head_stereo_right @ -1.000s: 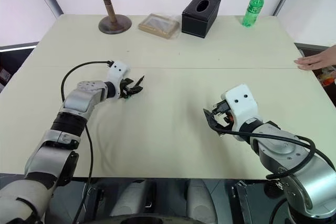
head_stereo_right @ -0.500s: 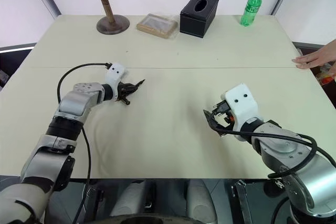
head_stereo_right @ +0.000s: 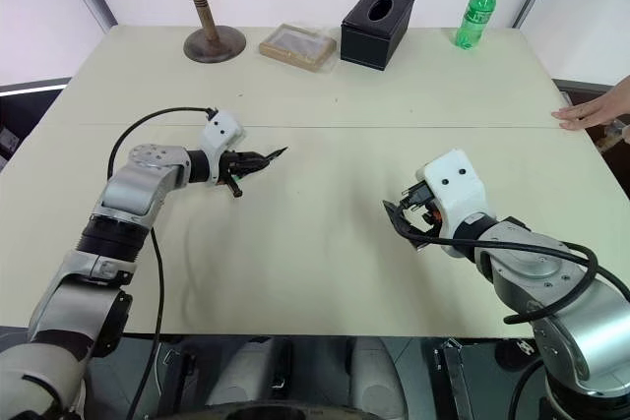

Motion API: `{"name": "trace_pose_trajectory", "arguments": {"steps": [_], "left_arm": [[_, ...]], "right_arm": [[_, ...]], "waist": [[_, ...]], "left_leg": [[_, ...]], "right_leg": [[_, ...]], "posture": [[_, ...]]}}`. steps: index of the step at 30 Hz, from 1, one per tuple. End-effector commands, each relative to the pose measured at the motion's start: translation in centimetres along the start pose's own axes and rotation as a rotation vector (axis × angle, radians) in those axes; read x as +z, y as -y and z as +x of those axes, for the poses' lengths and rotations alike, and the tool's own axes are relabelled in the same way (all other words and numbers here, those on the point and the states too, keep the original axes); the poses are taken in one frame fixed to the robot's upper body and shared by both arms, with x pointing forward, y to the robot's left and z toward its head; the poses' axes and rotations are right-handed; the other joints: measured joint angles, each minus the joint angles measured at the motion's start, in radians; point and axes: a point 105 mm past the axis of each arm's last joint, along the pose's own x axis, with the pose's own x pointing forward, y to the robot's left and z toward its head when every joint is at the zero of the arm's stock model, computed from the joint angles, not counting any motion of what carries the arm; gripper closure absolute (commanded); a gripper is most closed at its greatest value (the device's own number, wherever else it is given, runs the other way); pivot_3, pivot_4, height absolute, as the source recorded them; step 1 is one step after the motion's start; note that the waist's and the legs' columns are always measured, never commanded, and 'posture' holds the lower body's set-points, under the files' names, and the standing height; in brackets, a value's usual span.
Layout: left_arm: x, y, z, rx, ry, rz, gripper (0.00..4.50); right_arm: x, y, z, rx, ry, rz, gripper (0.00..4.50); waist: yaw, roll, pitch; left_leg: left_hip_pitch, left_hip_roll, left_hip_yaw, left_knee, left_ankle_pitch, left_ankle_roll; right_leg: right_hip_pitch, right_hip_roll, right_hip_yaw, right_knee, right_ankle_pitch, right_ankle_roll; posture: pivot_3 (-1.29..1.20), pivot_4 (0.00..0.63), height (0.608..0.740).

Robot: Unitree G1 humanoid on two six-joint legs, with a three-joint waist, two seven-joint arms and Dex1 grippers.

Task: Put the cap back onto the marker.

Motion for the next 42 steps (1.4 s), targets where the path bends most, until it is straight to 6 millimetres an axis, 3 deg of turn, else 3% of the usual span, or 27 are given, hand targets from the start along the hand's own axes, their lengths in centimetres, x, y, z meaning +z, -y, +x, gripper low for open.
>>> {"name": "trace_pose_trajectory", "arguments": {"steps": [1,10,14,21,32,42], "left_arm": [[4.8,1.0,-1.2,-0.136,0.152,0.234,4.43],[8.0,3.5,-1.1,-0.355,0.267,0.388,4.43],[8.4,4.1,-1.0,-0.397,0.278,0.427,4.43],[8.2,4.9,-1.1,-0.427,0.290,0.451,4.43],[8.1,4.6,-2.5,-0.379,0.270,0.454,4.43],[8.1,4.8,-3.2,-0.357,0.261,0.447,4.43]], "right_arm": [[0.4,0.6,-0.2,-0.010,0.010,-0.036,0.00],[-1.2,6.1,0.2,-0.022,-0.029,-0.030,0.00],[-2.7,9.0,0.9,-0.026,-0.047,-0.028,0.00],[-4.3,12.4,2.7,0.019,-0.062,-0.010,0.00],[-6.4,13.6,6.2,0.106,-0.097,-0.026,0.00],[-7.3,13.8,7.1,0.125,-0.110,-0.020,0.00]], "waist": [[0.000,0.000,0.000],[-0.001,0.000,0.000],[-0.003,0.000,0.000],[-0.005,0.001,0.001],[-0.005,0.002,0.002],[-0.004,0.003,0.002]], "left_leg": [[-0.001,0.000,0.000,0.000,0.000,0.000],[-0.002,0.000,0.001,0.000,-0.001,0.002],[-0.003,0.000,0.001,0.000,-0.002,0.003],[-0.002,0.000,0.002,0.000,-0.002,0.003],[-0.002,0.000,0.003,0.000,-0.002,0.003],[-0.002,0.000,0.003,0.001,-0.002,0.003]], "right_leg": [[-0.001,0.000,0.000,0.000,0.000,0.000],[0.000,0.000,-0.001,-0.004,0.000,0.000],[-0.001,0.001,-0.001,-0.004,0.000,0.000],[0.000,0.001,0.000,-0.004,0.000,0.001],[-0.001,0.001,0.000,-0.004,0.000,0.001],[-0.001,0.001,0.000,-0.004,0.001,0.001]], "posture": [[0.00,0.150,0.740],[0.00,0.150,0.740],[0.00,0.150,0.740],[0.00,0.150,0.740],[0.00,0.150,0.740],[0.00,0.150,0.740]]}}
